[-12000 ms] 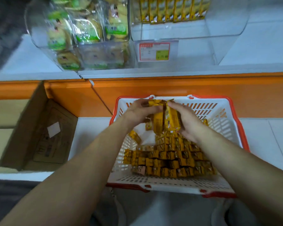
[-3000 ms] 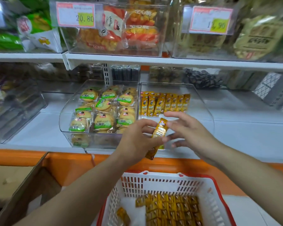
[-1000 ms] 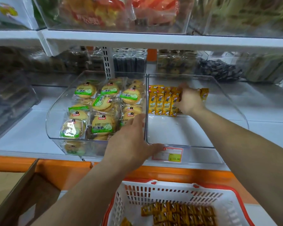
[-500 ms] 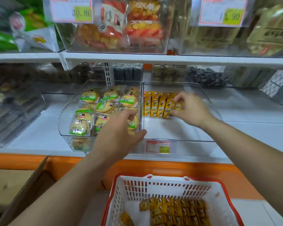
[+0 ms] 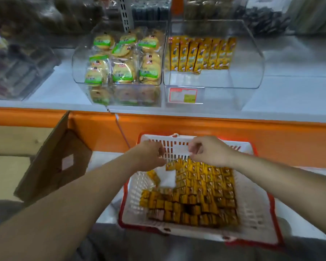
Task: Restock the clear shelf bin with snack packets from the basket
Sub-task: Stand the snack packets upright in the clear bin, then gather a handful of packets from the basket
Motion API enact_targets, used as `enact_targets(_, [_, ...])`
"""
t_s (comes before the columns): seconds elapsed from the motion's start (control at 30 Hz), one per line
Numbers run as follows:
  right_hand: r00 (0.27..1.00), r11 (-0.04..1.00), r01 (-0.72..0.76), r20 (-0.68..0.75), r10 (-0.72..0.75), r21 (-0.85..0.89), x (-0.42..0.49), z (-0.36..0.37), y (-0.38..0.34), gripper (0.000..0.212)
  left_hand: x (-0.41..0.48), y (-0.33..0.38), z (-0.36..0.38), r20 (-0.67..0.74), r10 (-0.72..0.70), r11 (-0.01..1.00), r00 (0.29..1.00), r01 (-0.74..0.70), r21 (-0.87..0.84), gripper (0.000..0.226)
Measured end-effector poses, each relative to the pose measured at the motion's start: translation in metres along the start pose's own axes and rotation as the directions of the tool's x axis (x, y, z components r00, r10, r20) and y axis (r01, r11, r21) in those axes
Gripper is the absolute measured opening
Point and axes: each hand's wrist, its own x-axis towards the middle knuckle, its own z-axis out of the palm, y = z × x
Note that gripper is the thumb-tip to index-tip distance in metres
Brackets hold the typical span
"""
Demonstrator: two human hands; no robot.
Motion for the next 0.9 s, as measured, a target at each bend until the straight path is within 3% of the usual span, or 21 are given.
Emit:
enact_targets(0.13, [0.987,0.989,-0.144,0.082,0.141,0.032,0.024,0.067,0.051,0.029,0.025,-0.018,0.069,0.060,-0.191,0.965,0.980,0.199,-0.171,0.050])
enact_targets(0.27, [0.981,0.981,-0.192,0.029,0.193,-0.041,0.051,0.116,0.081,0.045,0.040,-0.031,0.138,0.027,-0.399,0.844,0.916,0.379,-0.380,0.070])
enact_targets(0.37, [0.982,0.969,-0.189,-0.050,0.183,-0.159,0.066,0.140,0.102,0.062,0.053,-0.034,0.180,-0.080,-0.419,0.817,0.904,0.337,-0.467,0.069])
enact_targets(0.47, [0.985,0.967,-0.135,-0.130,0.109,-0.214,0.068,0.157,0.116,0.068,0.069,-0.041,0.204,-0.112,-0.461,0.829,0.881,0.381,-0.409,0.078])
enact_targets(0.63, [0.980,0.968,-0.147,-0.163,0.114,-0.203,0.066,0.168,0.124,0.075,0.097,-0.059,0.218,-0.001,-0.411,0.836,0.912,0.376,-0.399,0.068])
enact_targets(0.8, [0.976,0.951,-0.217,-0.069,0.207,-0.222,0.080,0.162,0.121,0.075,0.120,-0.054,0.212,0.024,-0.484,0.640,0.875,0.373,-0.672,0.084])
enact_targets(0.9, [0.970,0.937,-0.242,-0.069,0.232,-0.251,0.082,0.164,0.117,0.071,0.135,-0.045,0.205,-0.016,-0.480,0.600,0.877,0.314,-0.736,0.071])
